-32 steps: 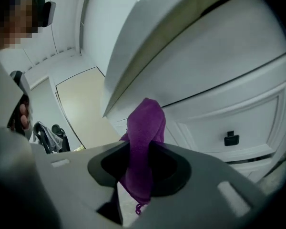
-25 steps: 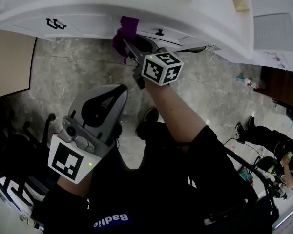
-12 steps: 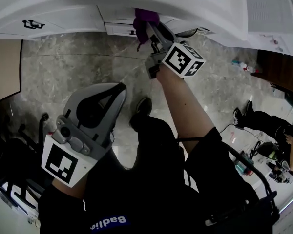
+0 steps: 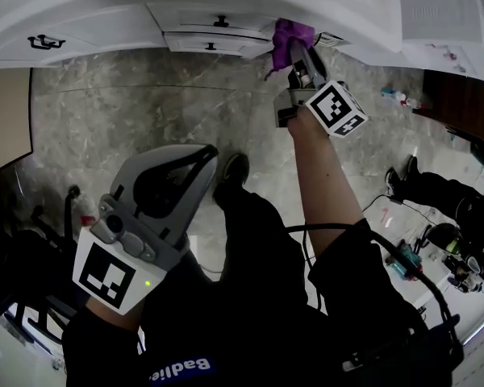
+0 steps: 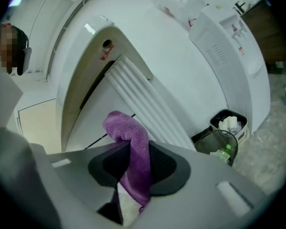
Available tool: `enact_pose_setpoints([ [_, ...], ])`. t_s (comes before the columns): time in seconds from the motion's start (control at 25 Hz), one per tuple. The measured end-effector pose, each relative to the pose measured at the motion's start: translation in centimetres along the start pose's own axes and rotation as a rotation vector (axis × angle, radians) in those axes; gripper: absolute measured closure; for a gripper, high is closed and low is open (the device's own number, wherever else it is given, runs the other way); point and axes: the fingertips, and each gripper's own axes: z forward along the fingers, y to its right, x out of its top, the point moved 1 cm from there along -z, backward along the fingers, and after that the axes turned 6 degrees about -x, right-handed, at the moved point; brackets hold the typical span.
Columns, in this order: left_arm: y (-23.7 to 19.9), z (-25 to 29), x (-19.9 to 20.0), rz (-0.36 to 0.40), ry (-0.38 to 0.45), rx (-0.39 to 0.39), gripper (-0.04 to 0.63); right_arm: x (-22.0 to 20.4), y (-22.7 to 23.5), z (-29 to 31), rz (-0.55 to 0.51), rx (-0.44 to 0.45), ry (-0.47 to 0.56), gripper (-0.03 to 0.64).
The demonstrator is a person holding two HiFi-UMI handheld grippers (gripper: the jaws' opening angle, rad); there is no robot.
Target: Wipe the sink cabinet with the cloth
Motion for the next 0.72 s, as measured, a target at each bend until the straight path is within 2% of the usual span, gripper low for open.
enact_pose_setpoints([
  [0.08, 0.4, 0.1, 0.0, -0.002, 0.001, -0.005, 0.594, -2.1, -1.7, 0.4, -0.019, 0.038, -0.039, 0.509],
  [0.28, 0.8, -0.2, 0.2, -0.004, 0.002, -0.016, 0.594, -8.4, -9.8, 3.2, -0.097, 0.206, -0.158, 0.509],
  [0.36, 0.5, -0.8, 0.2, -0.009, 0.005, -0.003, 0.594, -11.1, -12.3, 4.6, -0.104, 0.252, -0.211, 0.509],
  [0.48, -0.4, -1.9, 0.1, -0.012, 0.003, 0.026, 0.594, -15.5, -15.2, 6.7, -0.169, 0.313, -0.321, 0.509],
  [0.6, -1.4, -3.2, -0.1, -0.012, -0.006, 0.056, 0.594, -18.0, -16.5, 9.0, -0.202, 0.331, -0.381, 0.509],
  [0.72, -2.1, -4.1, -0.1, -0.016, -0.011, 0.078, 0.594, -19.0, -15.5, 11.0, -0.160, 0.287, -0.407, 0.509],
])
